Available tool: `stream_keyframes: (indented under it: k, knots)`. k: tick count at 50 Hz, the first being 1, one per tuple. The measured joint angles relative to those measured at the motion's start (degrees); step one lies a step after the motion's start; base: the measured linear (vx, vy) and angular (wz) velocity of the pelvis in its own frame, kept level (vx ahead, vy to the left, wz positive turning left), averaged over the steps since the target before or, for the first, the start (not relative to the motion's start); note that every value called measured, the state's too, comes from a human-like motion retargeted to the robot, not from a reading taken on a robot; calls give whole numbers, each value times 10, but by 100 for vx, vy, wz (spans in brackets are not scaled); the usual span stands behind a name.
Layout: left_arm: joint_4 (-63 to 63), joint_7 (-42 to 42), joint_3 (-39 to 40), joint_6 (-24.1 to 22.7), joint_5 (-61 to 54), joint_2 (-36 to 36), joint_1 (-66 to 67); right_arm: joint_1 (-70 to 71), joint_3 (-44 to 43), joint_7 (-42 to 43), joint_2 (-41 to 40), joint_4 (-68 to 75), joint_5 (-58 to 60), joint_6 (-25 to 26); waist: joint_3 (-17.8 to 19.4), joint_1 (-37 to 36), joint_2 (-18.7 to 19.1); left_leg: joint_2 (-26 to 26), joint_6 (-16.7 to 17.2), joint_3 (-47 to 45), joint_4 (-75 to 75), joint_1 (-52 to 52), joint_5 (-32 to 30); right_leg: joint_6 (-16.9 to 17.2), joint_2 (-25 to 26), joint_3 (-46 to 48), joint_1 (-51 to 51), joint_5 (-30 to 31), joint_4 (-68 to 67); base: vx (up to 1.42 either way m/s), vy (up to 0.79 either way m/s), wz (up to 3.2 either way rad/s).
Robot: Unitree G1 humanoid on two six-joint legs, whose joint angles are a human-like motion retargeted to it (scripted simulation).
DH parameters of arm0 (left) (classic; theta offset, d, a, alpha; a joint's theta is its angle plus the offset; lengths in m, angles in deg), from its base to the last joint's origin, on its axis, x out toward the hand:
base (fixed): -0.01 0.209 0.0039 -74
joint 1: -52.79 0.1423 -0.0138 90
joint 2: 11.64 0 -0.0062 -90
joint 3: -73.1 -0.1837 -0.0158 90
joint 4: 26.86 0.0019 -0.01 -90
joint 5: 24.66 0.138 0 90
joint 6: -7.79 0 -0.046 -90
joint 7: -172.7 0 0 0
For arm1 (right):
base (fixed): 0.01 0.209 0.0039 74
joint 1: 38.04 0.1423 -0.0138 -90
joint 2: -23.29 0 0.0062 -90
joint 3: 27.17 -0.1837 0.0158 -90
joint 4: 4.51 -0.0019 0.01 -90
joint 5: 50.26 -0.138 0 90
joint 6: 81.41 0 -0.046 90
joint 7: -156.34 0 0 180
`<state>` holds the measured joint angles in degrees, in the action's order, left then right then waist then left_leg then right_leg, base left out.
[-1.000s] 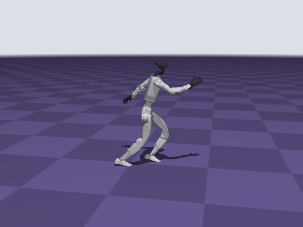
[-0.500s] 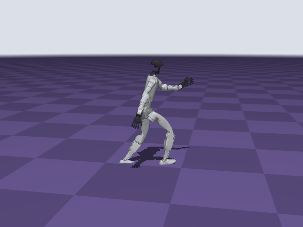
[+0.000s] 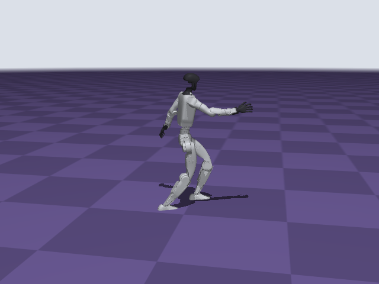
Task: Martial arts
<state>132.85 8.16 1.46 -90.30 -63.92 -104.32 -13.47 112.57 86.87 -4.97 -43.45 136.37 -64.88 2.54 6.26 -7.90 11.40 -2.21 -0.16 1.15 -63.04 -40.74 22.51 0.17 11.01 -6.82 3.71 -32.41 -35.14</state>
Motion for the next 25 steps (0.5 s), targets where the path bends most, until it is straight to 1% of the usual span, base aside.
stream_keyframes:
  k: [3, 5, 7, 8, 10, 12, 15, 17, 18, 20, 22, 25]
  knots:
    - [39, 27, 90, -2, -41, -23, 64, 64, 8, 19, -15, -16, 0, -5, -16, -20, -4, 39, 22, 18, 92, -9, -34, 5, -19, -14, 48, -11, 22, 74, 18, 4]
    - [53, 47, 137, -4, -68, -34, 92, 81, 2, 36, -30, -24, -3, -7, -27, -28, -10, 60, 23, 19, 101, -12, -52, 7, -30, -27, 66, -22, 11, 75, 20, 17]
    - [58, 66, 162, -8, -92, -33, 103, 74, -4, 47, -45, -23, -7, -6, -37, -29, -10, 77, 12, 14, 67, -16, -54, 9, -32, -33, 71, -32, -37, 72, 19, 25]
    - [59, 74, 170, -10, -102, -32, 103, 65, -9, 52, -56, -17, -11, -3, -41, -27, -16, 86, 3, 8, 51, -16, -51, 15, -37, -36, 70, -30, -64, 72, 18, 21]
    - [55, 88, 173, -12, -123, -31, 90, 36, -25, 56, -83, 3, -17, 4, -49, -21, -44, 111, -21, -14, 32, -11, -34, 36, -59, -39, 59, -2, -132, 69, 16, 20]
    - [41, 94, 150, -15, -132, -27, 60, -12, -44, 46, -110, 32, -25, 11, -53, -11, -80, 140, -44, -37, 26, -4, -24, 70, -88, -36, 27, 78, -230, 63, 11, 25]
    - [-4, 89, 76, -23, -113, -14, -5, -100, -69, 18, -154, 85, -25, 19, -60, 10, -120, 175, -69, -52, 43, 16, -9, 114, -118, -31, -47, 200, -373, 58, 4, 37]
    - [-60, 80, 9, -31, -83, -3, -52, -163, -83, -3, -185, 127, -11, 26, -60, 28, -131, 190, -73, -46, 76, 47, -4, 111, -143, -15, -106, 232, -443, 54, -1, 43]
    - [-95, 73, -26, -35, -65, 3, -73, -196, -89, -12, -201, 150, -2, 30, -58, 39, -134, 196, -71, -41, 98, 68, -3, 99, -162, -4, -136, 221, -469, 51, -4, 46]
    - [-175, 52, -98, -41, -28, 9, -111, -261, -102, -35, -231, 201, 17, 38, -55, 64, -136, 206, -61, -25, 150, 114, -10, 67, -202, 20, -194, 173, -497, 49, -7, 55]
    - [-259, 20, -160, -44, 1, 6, -145, -324, -116, -61, -255, 249, 28, 46, -53, 92, -133, 209, -45, -3, 206, 161, -25, 40, -229, 40, -246, 126, -484, 45, -11, 67]
    - [-361, -32, -229, -50, 29, -6, -190, -411, -135, -99, -273, 303, 42, 55, -49, 130, -122, 205, -17, 27, 267, 220, -44, 23, -238, 65, -307, 93, -422, 37, -15, 59]
